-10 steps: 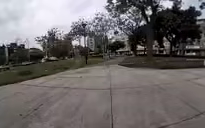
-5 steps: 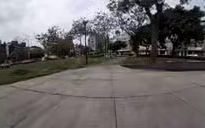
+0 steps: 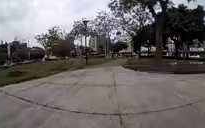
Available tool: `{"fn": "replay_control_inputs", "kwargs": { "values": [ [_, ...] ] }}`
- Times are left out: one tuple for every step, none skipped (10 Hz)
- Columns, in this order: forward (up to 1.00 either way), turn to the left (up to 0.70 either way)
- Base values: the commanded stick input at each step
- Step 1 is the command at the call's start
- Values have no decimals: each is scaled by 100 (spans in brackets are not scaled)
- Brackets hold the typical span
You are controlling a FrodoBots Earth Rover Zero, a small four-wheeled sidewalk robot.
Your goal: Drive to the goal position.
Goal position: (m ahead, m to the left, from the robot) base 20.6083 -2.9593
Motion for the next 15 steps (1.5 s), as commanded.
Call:
{"fn": "replay_control_inputs", "kwargs": {
  "values": [
    [85, 0],
    [85, 0],
    [85, 0],
    [85, 0],
    [95, 0],
    [100, 0],
    [100, 0],
    [100, 0],
    [100, 0],
    [100, 0],
    [100, 0],
    [100, -7],
    [100, -34],
    [100, -40],
    [100, -29]
  ]
}}
